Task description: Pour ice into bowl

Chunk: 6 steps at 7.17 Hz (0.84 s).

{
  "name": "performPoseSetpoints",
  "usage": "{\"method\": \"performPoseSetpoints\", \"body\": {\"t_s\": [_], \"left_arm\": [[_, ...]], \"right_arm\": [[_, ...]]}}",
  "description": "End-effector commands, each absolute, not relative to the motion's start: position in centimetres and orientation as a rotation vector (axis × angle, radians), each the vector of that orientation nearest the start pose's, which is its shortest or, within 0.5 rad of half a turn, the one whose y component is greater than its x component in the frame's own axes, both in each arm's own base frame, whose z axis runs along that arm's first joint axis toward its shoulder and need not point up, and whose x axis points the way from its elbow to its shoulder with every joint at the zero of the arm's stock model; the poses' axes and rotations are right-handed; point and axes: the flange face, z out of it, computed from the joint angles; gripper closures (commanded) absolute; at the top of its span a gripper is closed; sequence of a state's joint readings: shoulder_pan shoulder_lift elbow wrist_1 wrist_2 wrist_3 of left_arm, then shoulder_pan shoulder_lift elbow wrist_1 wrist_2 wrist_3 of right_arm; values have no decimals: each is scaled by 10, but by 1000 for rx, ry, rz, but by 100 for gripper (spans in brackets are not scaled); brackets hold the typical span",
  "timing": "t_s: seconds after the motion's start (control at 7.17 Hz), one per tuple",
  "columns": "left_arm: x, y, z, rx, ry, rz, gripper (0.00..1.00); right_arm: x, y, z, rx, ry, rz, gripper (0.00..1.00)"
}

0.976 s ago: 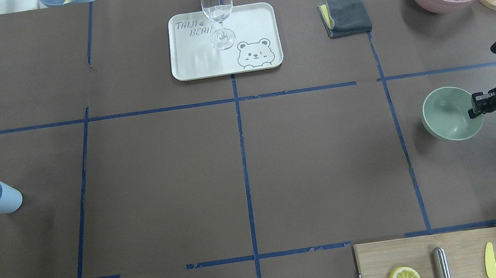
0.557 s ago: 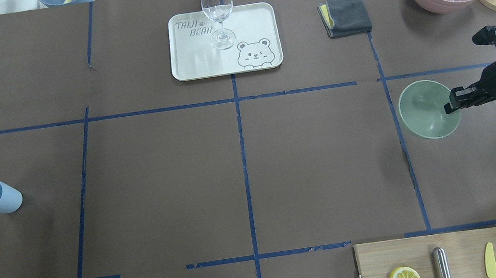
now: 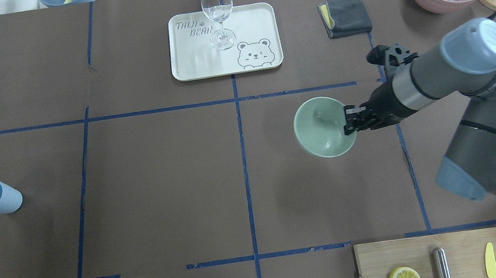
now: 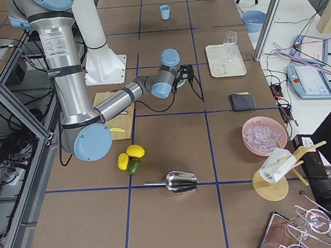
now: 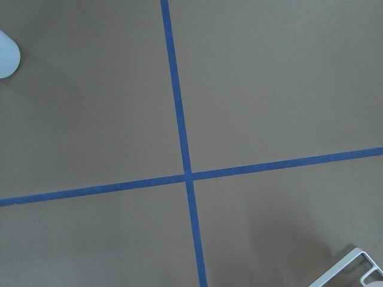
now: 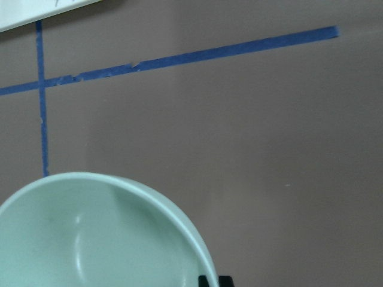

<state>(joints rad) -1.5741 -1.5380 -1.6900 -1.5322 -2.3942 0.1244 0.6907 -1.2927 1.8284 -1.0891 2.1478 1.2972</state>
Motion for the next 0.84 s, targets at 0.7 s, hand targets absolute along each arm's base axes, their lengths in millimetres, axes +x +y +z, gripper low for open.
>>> {"method": "performPoseSetpoints", "body": {"t_s": [0.7], "left_arm": [[-57,-485,603,122,817,160,0]], "right_arm": [[-626,-425,160,-74,-949,117,100]]}}
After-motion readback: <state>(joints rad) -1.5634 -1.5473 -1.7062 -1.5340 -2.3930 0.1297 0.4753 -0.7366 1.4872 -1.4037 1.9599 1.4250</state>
